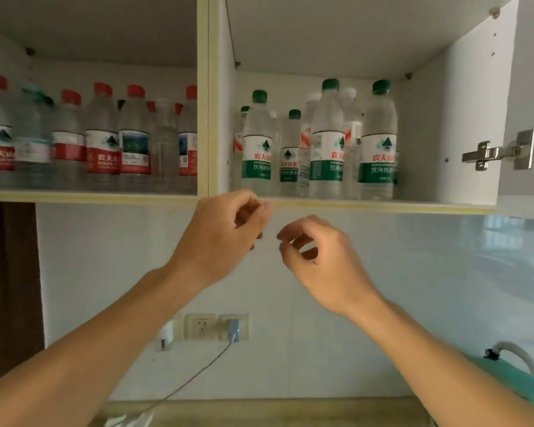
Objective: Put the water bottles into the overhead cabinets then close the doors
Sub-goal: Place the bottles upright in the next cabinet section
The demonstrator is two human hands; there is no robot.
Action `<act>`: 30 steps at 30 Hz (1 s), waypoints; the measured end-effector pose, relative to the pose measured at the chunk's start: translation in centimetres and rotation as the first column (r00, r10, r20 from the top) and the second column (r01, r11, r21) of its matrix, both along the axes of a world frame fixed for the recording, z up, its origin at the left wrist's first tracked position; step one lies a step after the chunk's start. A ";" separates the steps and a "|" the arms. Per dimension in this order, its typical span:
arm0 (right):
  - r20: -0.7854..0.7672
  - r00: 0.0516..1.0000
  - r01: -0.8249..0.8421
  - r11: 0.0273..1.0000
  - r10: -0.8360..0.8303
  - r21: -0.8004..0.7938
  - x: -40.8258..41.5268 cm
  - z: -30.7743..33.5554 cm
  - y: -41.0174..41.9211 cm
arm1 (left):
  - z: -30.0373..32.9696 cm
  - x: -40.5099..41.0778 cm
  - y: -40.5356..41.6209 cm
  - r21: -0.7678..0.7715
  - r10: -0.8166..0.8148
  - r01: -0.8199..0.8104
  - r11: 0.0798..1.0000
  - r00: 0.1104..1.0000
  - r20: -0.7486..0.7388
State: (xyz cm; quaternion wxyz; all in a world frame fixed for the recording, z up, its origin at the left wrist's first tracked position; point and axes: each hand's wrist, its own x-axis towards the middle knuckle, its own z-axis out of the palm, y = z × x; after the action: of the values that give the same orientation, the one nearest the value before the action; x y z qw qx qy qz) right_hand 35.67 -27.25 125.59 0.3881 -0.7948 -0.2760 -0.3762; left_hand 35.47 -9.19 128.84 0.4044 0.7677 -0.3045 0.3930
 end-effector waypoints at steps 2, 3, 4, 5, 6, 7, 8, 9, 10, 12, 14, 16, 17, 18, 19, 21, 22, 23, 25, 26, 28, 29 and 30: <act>-0.157 0.985 -0.079 0.996 0.072 -0.040 -0.3 -3.0 2.1 | -3.8 -0.9 2.2 -0.015 -0.005 0.004 1.000 0.997 -0.076; -0.240 0.965 -0.117 0.992 0.105 -0.036 -0.4 -4.8 3.2 | -5.8 -1.2 3.3 -0.033 0.005 -0.009 0.999 0.993 -0.118; -0.319 0.938 -0.145 0.989 0.135 -0.010 -0.4 -6.8 4.3 | -7.8 -1.4 4.5 -0.055 0.020 -0.030 0.998 0.986 -0.166; -0.389 0.908 -0.158 0.987 0.156 0.028 -0.5 -8.9 5.4 | -9.9 -1.5 5.7 -0.082 0.037 -0.057 0.995 0.974 -0.226; -0.455 0.875 -0.157 0.986 0.169 0.063 -0.5 -11.2 6.6 | -12.1 -1.5 6.9 -0.110 0.052 -0.087 0.990 0.955 -0.293; -0.517 0.838 -0.149 0.985 0.172 0.087 -0.6 -13.5 7.7 | -14.3 -1.6 8.1 -0.131 0.067 -0.121 0.984 0.931 -0.359; -0.574 0.802 -0.138 0.986 0.167 0.093 -0.5 -15.8 8.9 | -16.5 -1.6 9.3 -0.140 0.082 -0.152 0.978 0.907 -0.414; -0.623 0.767 -0.127 0.988 0.151 0.083 -0.4 -18.1 10.1 | -18.8 -1.7 10.4 -0.138 0.099 -0.181 0.974 0.883 -0.458; -0.668 0.732 -0.120 0.991 0.133 0.065 -0.4 -20.5 11.3 | -21.1 -1.9 11.6 -0.127 0.121 -0.210 0.970 0.860 -0.496; -0.747 0.655 -0.125 0.992 0.109 0.035 -0.6 -25.3 13.5 | -25.6 -2.3 13.9 -0.088 0.176 -0.272 0.958 0.805 -0.567; -0.806 0.589 -0.140 0.990 0.065 -0.022 -1.2 -29.8 15.2 | -30.2 -2.7 16.2 -0.020 0.240 -0.331 0.943 0.722 -0.650; -0.843 0.537 -0.144 0.986 0.002 -0.090 -1.8 -34.0 16.5 | -34.9 -3.3 18.3 0.111 0.314 -0.352 0.930 0.597 -0.738; -0.862 0.507 -0.139 0.983 -0.034 -0.121 -2.1 -35.9 16.9 | -37.2 -3.6 19.2 0.187 0.350 -0.339 0.922 0.520 -0.779; -0.881 0.468 -0.133 0.981 -0.064 -0.141 -2.5 -37.7 17.3 | -39.5 -4.0 20.1 0.247 0.374 -0.317 0.915 0.442 -0.816; -0.904 0.420 -0.128 0.980 -0.084 -0.151 -2.9 -39.4 17.6 | -41.6 -4.5 20.9 0.282 0.379 -0.291 0.914 0.366 -0.850; -0.941 0.320 -0.115 0.981 -0.111 -0.155 -3.7 -42.2 18.2 | -45.0 -5.7 21.9 0.301 0.356 -0.239 0.923 0.239 -0.903; -0.952 0.280 -0.108 0.982 -0.122 -0.157 -4.0 -43.3 18.4 | -46.3 -6.2 22.3 0.304 0.346 -0.220 0.927 0.189 -0.919; -0.962 0.241 -0.101 0.982 -0.130 -0.158 -4.3 -44.4 18.7 | -47.5 -6.7 22.6 0.305 0.337 -0.208 0.929 0.141 -0.931; -0.980 0.158 -0.082 0.987 -0.124 -0.138 -4.7 -45.9 19.1 | -49.3 -7.4 22.7 0.284 0.301 -0.206 0.937 0.060 -0.952; -0.988 0.111 -0.069 0.991 -0.110 -0.118 -4.9 -46.4 19.4 | -50.0 -7.5 22.6 0.259 0.270 -0.214 0.942 0.024 -0.962; -0.998 0.022 -0.029 0.998 -0.064 -0.064 -5.3 -47.3 19.9 | -51.0 -7.6 22.2 0.191 0.191 -0.240 0.952 -0.024 -0.981; -0.999 -0.017 -0.007 0.999 -0.032 -0.032 -5.5 -47.7 20.1 | -51.4 -7.5 22.1 0.155 0.151 -0.261 0.953 -0.038 -0.988; -0.999 -0.052 0.016 1.000 0.003 0.002 -5.6 -48.0 20.4 | -51.7 -7.4 21.9 0.124 0.116 -0.286 0.950 -0.045 -0.992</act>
State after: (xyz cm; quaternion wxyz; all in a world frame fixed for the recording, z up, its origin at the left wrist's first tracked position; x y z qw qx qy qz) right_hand 30.06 -6.85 77.61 0.4708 -0.8187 0.0977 0.3140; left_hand 28.07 12.71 77.12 0.4827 0.8268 0.2124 -0.1956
